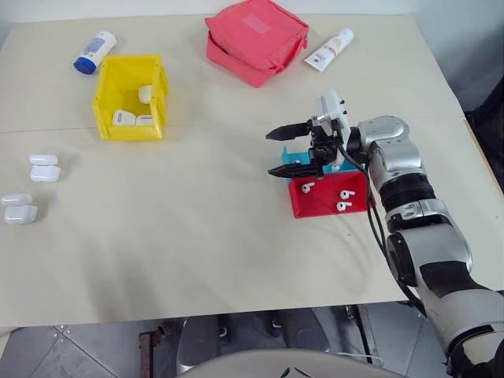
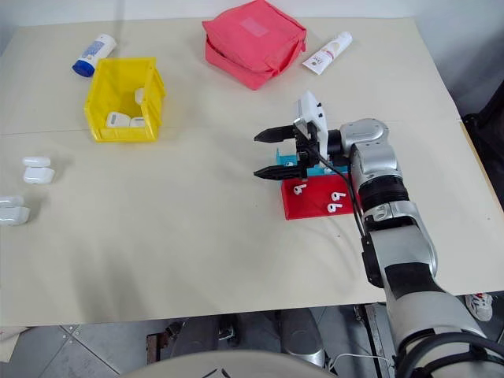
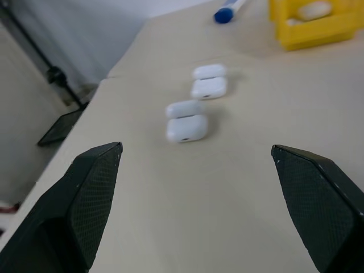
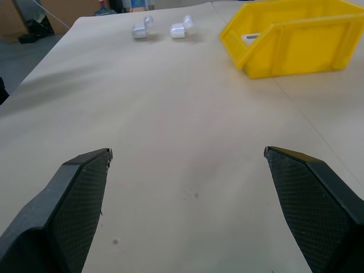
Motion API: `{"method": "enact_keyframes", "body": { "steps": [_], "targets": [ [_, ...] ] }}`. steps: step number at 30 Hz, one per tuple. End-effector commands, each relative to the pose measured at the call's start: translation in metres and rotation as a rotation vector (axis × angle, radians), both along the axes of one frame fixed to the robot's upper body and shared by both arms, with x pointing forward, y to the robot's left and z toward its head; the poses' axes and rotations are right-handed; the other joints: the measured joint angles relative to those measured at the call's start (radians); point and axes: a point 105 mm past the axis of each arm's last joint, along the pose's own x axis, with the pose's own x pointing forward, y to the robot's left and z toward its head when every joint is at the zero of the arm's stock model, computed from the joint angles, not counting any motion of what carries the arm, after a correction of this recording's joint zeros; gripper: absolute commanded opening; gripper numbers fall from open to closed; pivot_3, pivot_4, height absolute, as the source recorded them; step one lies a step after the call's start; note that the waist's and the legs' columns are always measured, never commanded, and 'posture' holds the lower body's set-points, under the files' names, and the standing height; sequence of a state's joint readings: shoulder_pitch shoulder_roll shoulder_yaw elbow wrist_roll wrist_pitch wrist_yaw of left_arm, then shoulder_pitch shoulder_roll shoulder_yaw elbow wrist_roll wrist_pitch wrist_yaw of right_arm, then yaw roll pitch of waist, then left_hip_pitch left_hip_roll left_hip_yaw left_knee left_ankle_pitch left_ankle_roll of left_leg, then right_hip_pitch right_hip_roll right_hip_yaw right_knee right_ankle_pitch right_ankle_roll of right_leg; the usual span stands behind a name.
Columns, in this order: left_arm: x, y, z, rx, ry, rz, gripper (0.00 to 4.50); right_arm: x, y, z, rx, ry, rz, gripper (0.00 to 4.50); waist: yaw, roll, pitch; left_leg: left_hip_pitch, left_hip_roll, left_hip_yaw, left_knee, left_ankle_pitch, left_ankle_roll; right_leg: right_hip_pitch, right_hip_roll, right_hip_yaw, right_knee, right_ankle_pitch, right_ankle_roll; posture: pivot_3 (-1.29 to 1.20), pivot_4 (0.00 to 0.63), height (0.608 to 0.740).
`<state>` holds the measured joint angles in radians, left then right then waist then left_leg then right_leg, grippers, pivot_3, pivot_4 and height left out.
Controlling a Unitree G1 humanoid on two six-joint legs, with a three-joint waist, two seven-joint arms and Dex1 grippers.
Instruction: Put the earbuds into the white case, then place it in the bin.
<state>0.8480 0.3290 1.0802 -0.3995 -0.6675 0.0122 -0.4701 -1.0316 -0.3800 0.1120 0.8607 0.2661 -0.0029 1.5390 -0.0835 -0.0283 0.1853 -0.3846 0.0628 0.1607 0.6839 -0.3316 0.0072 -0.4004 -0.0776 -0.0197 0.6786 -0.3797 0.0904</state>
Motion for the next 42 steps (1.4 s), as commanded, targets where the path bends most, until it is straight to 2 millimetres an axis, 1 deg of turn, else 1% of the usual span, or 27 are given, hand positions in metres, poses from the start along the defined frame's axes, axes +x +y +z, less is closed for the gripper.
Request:
{"method": "enact_keyframes", "body": {
  "steps": [1,5,6,8,11,13,20,22,24,27,32,36,42],
  "targets": [
    [0.009,0.025,0.007,-0.047,0.031,0.091,4.46,-0.007,0.007,0.010,0.001,-0.034,0.094,4.50,0.001,0.000,0.000,0.000,0.000,0.000,0.000,0.000,0.000,0.000,0.000,0.000,0.000,0.000,0.000,0.00,0.150,0.740],
    [0.045,0.044,0.004,-0.143,0.091,0.121,4.46,-0.009,0.010,0.006,-0.001,-0.026,0.106,4.50,0.001,0.000,0.000,0.000,0.000,-0.002,0.000,0.000,0.000,0.001,0.000,-0.002,0.001,0.000,-0.001,0.00,0.150,0.740],
    [0.051,0.047,0.003,-0.160,0.100,0.128,4.46,-0.010,0.011,0.005,-0.002,-0.025,0.108,4.50,0.000,0.000,0.000,0.000,0.000,-0.003,0.000,0.000,0.000,0.001,0.000,-0.003,0.001,0.000,-0.001,0.00,0.150,0.740],
    [0.070,0.053,0.003,-0.203,0.106,0.139,4.46,-0.011,0.011,0.004,-0.004,-0.020,0.114,4.50,-0.001,0.000,0.000,0.000,0.000,-0.003,0.000,0.000,0.000,0.002,0.000,-0.003,0.002,0.000,-0.001,0.00,0.150,0.740],
    [0.090,0.056,-0.001,-0.261,0.160,0.144,4.46,-0.012,0.011,0.004,-0.008,-0.017,0.116,4.50,-0.002,0.000,0.000,0.000,0.000,-0.003,0.000,0.000,0.000,0.002,0.000,-0.004,0.003,0.000,-0.001,0.00,0.150,0.740],
    [0.100,0.056,-0.005,-0.297,0.208,0.137,4.46,-0.012,0.010,0.004,-0.011,-0.017,0.115,4.50,-0.005,0.000,0.000,0.000,0.000,-0.003,-0.001,0.000,-0.001,0.002,0.000,-0.004,0.004,0.000,-0.001,0.00,0.150,0.740],
    [0.122,0.057,-0.006,-0.369,0.261,0.124,4.46,-0.013,0.009,0.004,-0.018,-0.017,0.117,4.50,-0.004,0.000,0.000,0.000,0.000,-0.003,-0.001,0.001,-0.001,0.002,0.000,-0.004,0.004,0.000,-0.001,0.00,0.150,0.740],
    [0.130,0.056,-0.009,-0.395,0.286,0.115,4.46,-0.013,0.009,0.005,-0.018,-0.018,0.120,4.50,-0.003,0.000,0.000,0.000,0.000,-0.003,-0.001,0.001,-0.001,0.002,0.000,-0.004,0.004,0.000,-0.001,0.00,0.150,0.740],
    [0.134,0.056,-0.012,-0.428,0.311,0.117,4.46,-0.013,0.009,0.006,-0.018,-0.020,0.120,4.50,-0.003,0.000,0.000,0.000,0.000,-0.003,-0.001,0.001,-0.001,0.002,0.000,-0.004,0.004,0.000,-0.001,0.00,0.150,0.740],
    [0.137,0.059,-0.010,-0.440,0.315,0.121,4.46,-0.013,0.009,0.006,-0.018,-0.020,0.119,4.50,-0.003,0.000,0.000,0.000,0.000,-0.003,-0.001,0.001,-0.001,0.002,0.000,-0.004,0.004,0.000,-0.001,0.00,0.150,0.740],
    [0.148,0.066,-0.010,-0.476,0.346,0.116,4.46,-0.012,0.007,0.005,-0.025,-0.021,0.116,4.50,-0.003,0.000,0.000,0.000,0.000,-0.003,-0.001,0.001,-0.002,0.001,0.000,-0.005,0.005,0.000,-0.001,0.00,0.150,0.740],
    [0.159,0.067,-0.013,-0.478,0.372,0.096,4.46,-0.013,0.007,0.005,-0.025,-0.023,0.117,4.50,-0.003,0.000,0.000,0.000,-0.001,-0.003,-0.001,0.001,-0.002,0.001,0.000,-0.005,0.006,0.000,-0.001,0.00,0.150,0.740],
    [0.171,0.060,-0.025,-0.481,0.438,0.060,4.46,-0.013,0.005,0.006,-0.029,-0.029,0.112,4.50,-0.003,0.000,0.000,0.000,-0.001,-0.001,-0.001,0.001,-0.002,-0.002,-0.001,-0.005,0.010,0.000,-0.001,0.00,0.150,0.740]
  ]
}}
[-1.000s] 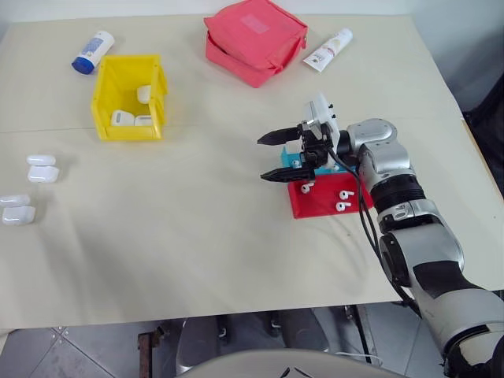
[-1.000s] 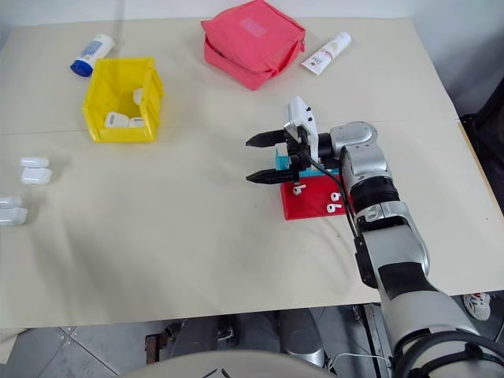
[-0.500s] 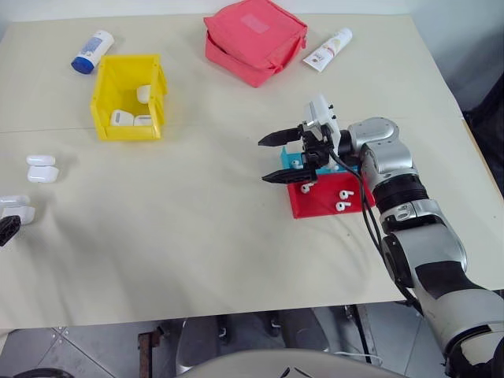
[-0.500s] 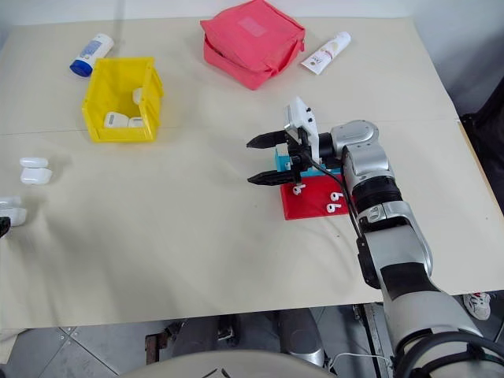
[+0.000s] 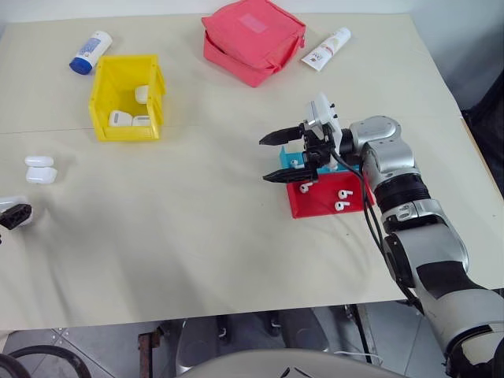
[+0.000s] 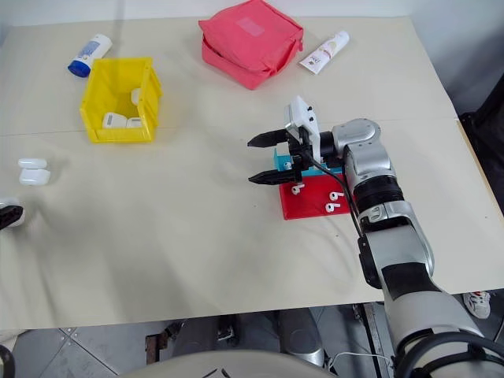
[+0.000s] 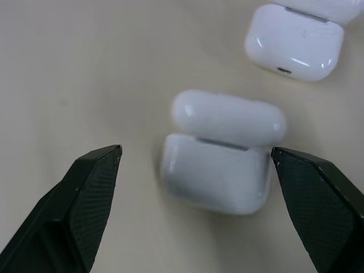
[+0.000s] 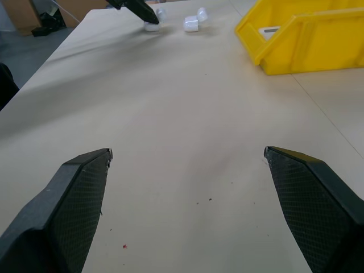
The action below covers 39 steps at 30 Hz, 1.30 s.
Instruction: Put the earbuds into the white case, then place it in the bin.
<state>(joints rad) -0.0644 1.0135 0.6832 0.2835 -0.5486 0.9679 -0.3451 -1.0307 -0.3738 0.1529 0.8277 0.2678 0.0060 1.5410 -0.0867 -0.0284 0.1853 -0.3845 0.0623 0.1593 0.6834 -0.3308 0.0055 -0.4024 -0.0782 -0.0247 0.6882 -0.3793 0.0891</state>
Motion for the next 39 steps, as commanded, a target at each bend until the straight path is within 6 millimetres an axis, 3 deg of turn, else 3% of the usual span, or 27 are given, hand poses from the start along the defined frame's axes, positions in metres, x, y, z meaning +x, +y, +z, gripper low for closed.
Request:
{"method": "enact_keyframes", "body": {
  "steps": [1,13,20,27,30,34,39],
  "targets": [
    [0.003,0.002,0.002,0.034,0.032,-0.012,4.46,-0.009,-0.004,0.008,0.002,-0.020,0.073,4.50,0.000,0.000,0.000,0.000,0.000,0.001,0.000,0.000,0.000,-0.001,0.000,0.000,0.001,0.000,0.000,0.00,0.150,0.740],
    [0.006,0.000,-0.010,-0.003,0.132,-0.013,4.46,-0.007,-0.007,0.009,-0.005,-0.031,0.063,4.50,0.003,0.000,0.000,-0.001,0.000,0.005,0.001,0.000,0.000,-0.006,-0.001,0.001,0.006,0.000,0.000,0.00,0.150,0.740],
    [0.004,-0.001,-0.010,-0.006,0.151,0.001,2.88,-0.005,-0.005,0.009,-0.002,-0.038,0.058,4.50,0.000,0.001,0.000,0.000,0.000,0.006,0.001,0.000,0.000,-0.007,-0.001,0.001,0.006,0.000,0.000,0.00,0.150,0.740],
    [-0.013,-0.001,-0.012,0.003,0.229,-0.013,2.88,-0.003,-0.003,0.010,0.007,-0.046,0.049,4.50,-0.007,0.001,0.000,0.000,0.000,0.007,0.000,0.000,0.000,-0.008,-0.001,0.001,0.007,0.000,0.000,0.00,0.150,0.740],
    [-0.008,-0.004,-0.001,0.084,0.181,-0.049,2.88,-0.002,-0.002,0.010,0.010,-0.049,0.046,4.50,-0.011,0.001,0.000,0.000,0.000,0.007,0.000,0.000,0.000,-0.008,-0.001,0.001,0.007,0.000,0.000,0.00,0.150,0.740],
    [0.020,-0.055,0.044,0.329,-0.161,-0.304,2.88,-0.002,-0.002,0.011,0.018,-0.052,0.039,4.50,-0.013,0.001,0.000,-0.001,0.000,0.007,-0.001,0.000,0.000,-0.008,-0.002,0.002,0.006,0.000,0.000,0.00,0.150,0.740],
    [0.024,-0.137,0.071,0.320,-0.550,-0.644,2.88,-0.001,-0.007,0.011,0.027,-0.057,0.016,4.50,0.000,0.000,0.000,-0.002,0.000,0.006,0.001,0.000,0.000,-0.008,-0.002,0.002,0.006,0.001,-0.001,0.00,0.150,0.740]
  ]
}}
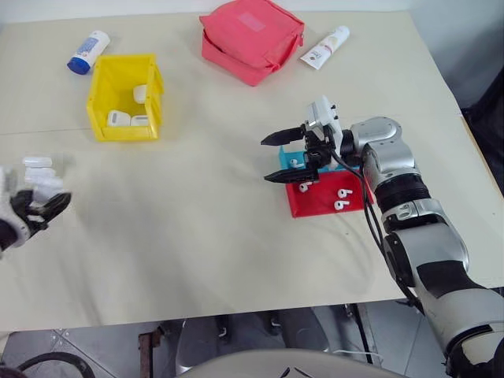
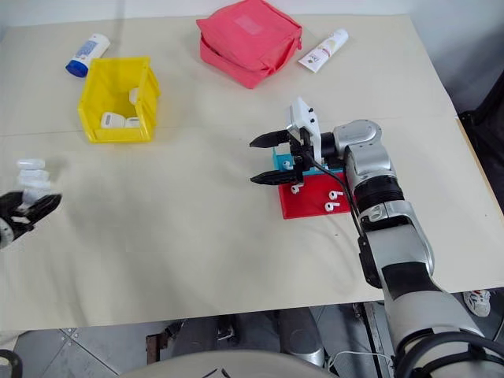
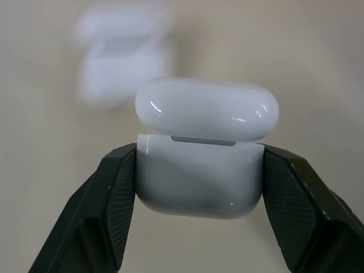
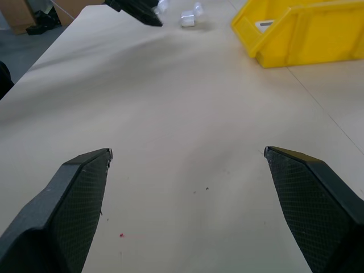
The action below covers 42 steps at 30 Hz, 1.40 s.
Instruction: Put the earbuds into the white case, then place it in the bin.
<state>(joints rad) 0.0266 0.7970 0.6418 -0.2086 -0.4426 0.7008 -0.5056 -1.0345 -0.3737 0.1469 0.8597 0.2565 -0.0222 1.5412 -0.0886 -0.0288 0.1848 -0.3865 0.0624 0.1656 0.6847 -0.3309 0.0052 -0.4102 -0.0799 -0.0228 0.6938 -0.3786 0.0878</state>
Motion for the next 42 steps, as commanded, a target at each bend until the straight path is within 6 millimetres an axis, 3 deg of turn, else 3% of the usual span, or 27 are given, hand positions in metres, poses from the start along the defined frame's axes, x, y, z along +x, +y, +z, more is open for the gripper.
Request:
{"method": "enact_keyframes", "body": {
  "steps": [1,3,8,15,20,27,32,38,42],
  "targets": [
    [-0.006,-0.057,0.044,0.021,-0.315,-0.317,2.88,-0.004,-0.006,0.014,0.034,-0.055,0.022,4.50,0.003,0.000,0.000,0.000,0.000,0.000,0.000,0.000,0.000,0.000,0.000,0.000,0.000,0.000,0.000,0.00,0.150,0.740],
    [-0.011,-0.084,0.050,0.023,-0.426,-0.493,2.88,-0.004,-0.009,0.015,0.038,-0.058,0.008,4.50,0.005,0.000,0.000,0.000,0.000,0.000,0.000,0.000,0.000,0.000,0.000,0.000,0.000,0.000,0.000,0.00,0.150,0.740],
    [0.000,-0.118,0.052,-0.010,-0.561,-0.684,2.88,-0.009,-0.021,0.017,0.040,-0.073,-0.030,4.50,0.009,0.000,0.000,0.000,0.000,0.000,0.001,0.000,0.000,0.001,0.001,-0.001,-0.001,0.000,0.000,0.00,0.150,0.740],
    [0.025,-0.185,0.044,-0.106,-0.590,-0.954,2.88,-0.022,-0.049,0.018,0.018,-0.098,-0.136,4.50,0.015,0.000,0.000,0.000,0.000,-0.001,0.001,0.000,0.000,0.001,0.001,-0.001,-0.001,0.000,0.000,0.00,0.150,0.740],
    [0.032,-0.222,0.042,-0.191,-0.612,-1.098,2.88,-0.040,-0.066,0.009,-0.017,-0.083,-0.209,4.50,0.020,0.000,0.000,0.000,0.000,-0.001,0.002,0.000,0.000,0.002,0.002,-0.001,-0.002,0.000,0.000,0.00,0.150,0.740],
    [0.016,-0.258,0.019,-0.251,-0.588,-1.233,2.88,-0.055,-0.089,0.005,-0.061,-0.082,-0.355,4.50,0.032,0.000,0.000,0.000,0.001,-0.001,0.002,0.000,0.000,0.002,0.002,-0.001,-0.004,0.000,0.000,0.00,0.150,0.740],
    [0.027,-0.273,0.015,-0.304,-0.555,-1.234,2.88,-0.068,-0.098,0.003,-0.077,-0.073,-0.396,4.50,0.053,0.000,0.000,0.000,0.001,-0.001,0.006,0.000,0.000,0.003,0.002,-0.001,-0.004,0.000,0.000,0.00,0.150,0.740],
    [0.022,-0.288,0.014,-0.303,-0.594,-1.311,2.88,-0.069,-0.096,0.006,-0.054,-0.092,-0.420,4.50,0.063,0.000,0.000,0.000,0.001,-0.002,0.009,-0.001,0.001,0.004,0.002,-0.001,-0.004,0.000,0.001,0.00,0.150,0.740],
    [0.014,-0.289,0.001,-0.307,-0.553,-1.341,2.88,-0.065,-0.089,0.019,-0.001,-0.117,-0.458,4.50,0.061,0.000,0.000,0.000,0.001,-0.003,0.009,0.000,0.001,0.004,0.002,-0.002,-0.004,0.000,0.001,0.00,0.150,0.740]
  ]
}}
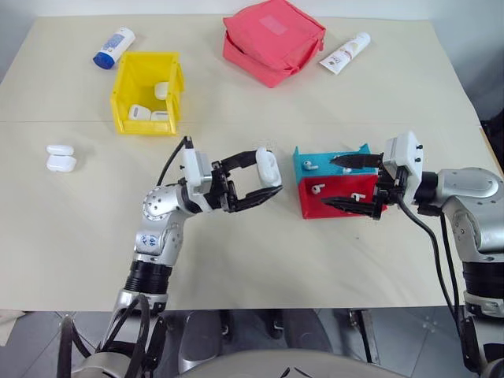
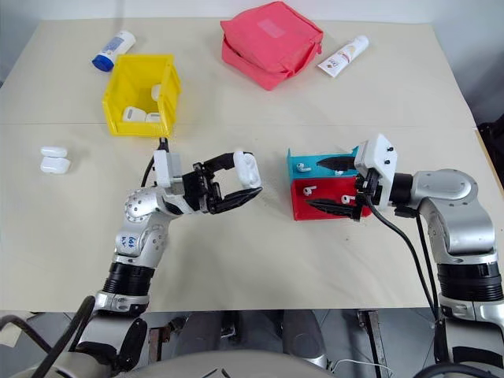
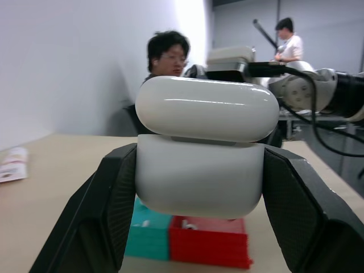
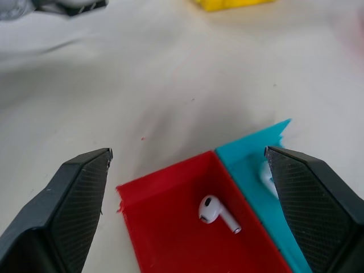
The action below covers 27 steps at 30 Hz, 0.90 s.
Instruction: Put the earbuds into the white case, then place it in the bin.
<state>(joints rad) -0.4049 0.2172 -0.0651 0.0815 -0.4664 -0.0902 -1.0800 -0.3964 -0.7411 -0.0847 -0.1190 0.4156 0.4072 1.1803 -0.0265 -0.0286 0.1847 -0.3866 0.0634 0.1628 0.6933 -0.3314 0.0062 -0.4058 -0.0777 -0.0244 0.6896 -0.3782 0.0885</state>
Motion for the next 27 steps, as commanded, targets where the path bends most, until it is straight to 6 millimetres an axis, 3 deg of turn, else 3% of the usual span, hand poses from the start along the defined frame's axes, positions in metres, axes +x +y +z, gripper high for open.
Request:
{"method": "enact_keyframes", "body": {
  "steps": [1,10,19,27],
  "targets": [
    [-0.010,-0.001,-0.002,0.002,-0.021,-0.027,2.88,0.001,0.004,0.021,0.040,-0.067,-0.026,4.50,-0.002,0.000,0.000,0.000,0.000,0.000,0.000,0.000,0.000,0.000,0.000,0.000,0.000,0.000,0.000,0.00,0.150,0.740],
    [-0.021,0.006,-0.026,0.032,-0.005,-0.012,2.88,-0.008,0.012,0.020,0.033,-0.025,-0.060,4.50,0.002,0.000,0.000,0.000,0.000,-0.001,0.000,0.000,0.000,0.001,0.000,0.000,0.000,0.000,0.000,0.00,0.150,0.740],
    [-0.028,0.014,-0.016,-0.054,-0.014,-0.034,2.88,-0.004,-0.023,0.011,-0.165,0.051,-0.138,4.50,0.000,0.000,0.000,0.000,0.000,-0.004,0.000,0.000,0.000,0.004,-0.001,-0.003,-0.002,0.000,0.000,0.00,0.150,0.740],
    [-0.033,0.007,-0.018,-0.051,-0.008,-0.104,2.88,-0.028,-0.065,-0.001,-0.420,0.113,-0.176,4.50,0.003,0.001,0.000,0.001,0.000,-0.013,0.000,0.000,0.001,0.013,-0.001,-0.012,-0.010,0.000,0.000,0.00,0.150,0.740]
  ]
}}
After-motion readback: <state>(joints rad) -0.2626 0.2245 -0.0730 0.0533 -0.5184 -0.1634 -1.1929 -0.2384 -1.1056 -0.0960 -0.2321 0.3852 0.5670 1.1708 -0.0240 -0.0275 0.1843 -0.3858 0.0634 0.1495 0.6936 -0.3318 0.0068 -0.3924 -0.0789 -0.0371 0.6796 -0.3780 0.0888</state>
